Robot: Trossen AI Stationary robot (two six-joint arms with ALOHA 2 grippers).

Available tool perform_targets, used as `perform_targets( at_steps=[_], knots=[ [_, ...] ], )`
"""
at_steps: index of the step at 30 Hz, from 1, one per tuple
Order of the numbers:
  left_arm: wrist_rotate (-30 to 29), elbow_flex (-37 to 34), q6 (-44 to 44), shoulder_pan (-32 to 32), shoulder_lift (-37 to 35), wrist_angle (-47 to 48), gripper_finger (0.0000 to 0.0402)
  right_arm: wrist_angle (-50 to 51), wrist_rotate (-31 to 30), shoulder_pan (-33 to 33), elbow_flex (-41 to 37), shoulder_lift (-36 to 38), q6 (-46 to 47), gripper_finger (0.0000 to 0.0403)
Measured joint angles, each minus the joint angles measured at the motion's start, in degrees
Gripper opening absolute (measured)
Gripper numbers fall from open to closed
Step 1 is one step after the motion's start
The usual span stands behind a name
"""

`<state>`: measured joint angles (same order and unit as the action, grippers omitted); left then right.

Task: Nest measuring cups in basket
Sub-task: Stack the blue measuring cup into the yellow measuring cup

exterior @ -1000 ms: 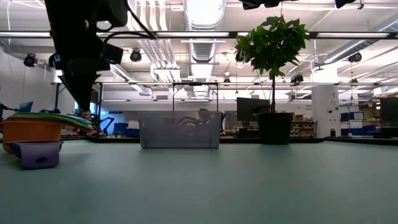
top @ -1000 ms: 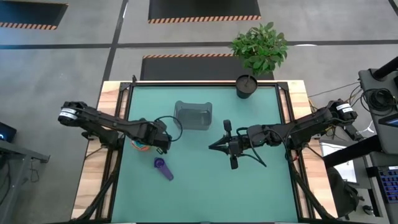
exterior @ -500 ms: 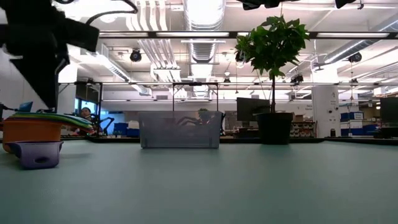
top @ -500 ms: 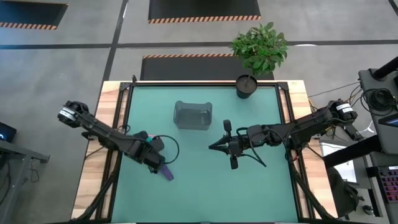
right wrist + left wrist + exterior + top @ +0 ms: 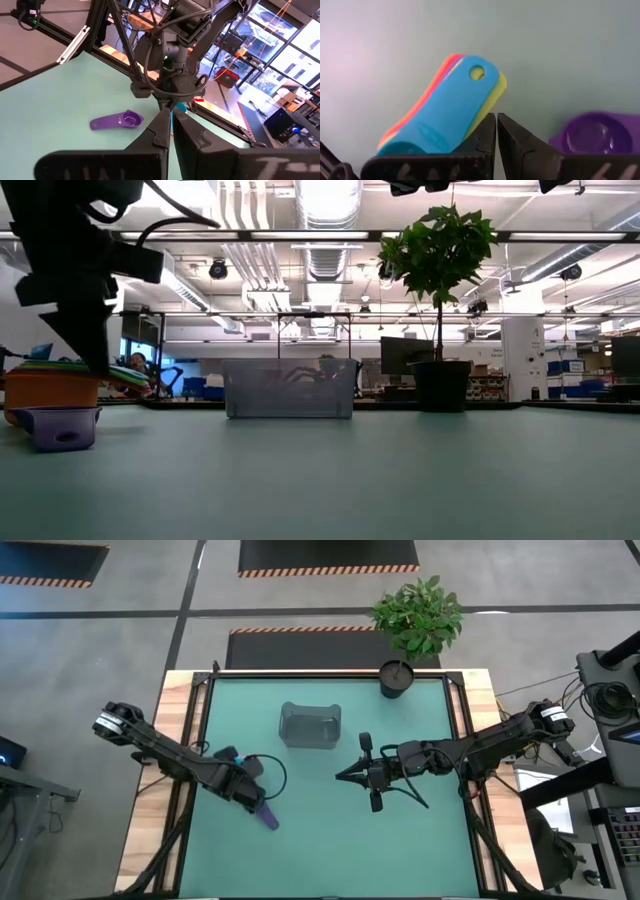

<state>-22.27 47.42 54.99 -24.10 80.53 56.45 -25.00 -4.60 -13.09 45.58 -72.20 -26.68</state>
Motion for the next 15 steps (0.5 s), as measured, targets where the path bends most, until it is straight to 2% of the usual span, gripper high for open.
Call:
perform_targets(
  at_steps=[4, 15],
  knots=[
    [-3.32, 0.0, 0.34, 0.16, -0.02, 0.07, 0.0, -0.01, 0.0, -0.01, 0.0, 0.0, -0.01, 0.0009],
    [-4.56, 0.0, 1.06, 0.33, -0.02, 0.13, 0.0, 0.03, 0.0, 0.0, 0.0, 0.0, 0.04, 0.0009]
  ],
)
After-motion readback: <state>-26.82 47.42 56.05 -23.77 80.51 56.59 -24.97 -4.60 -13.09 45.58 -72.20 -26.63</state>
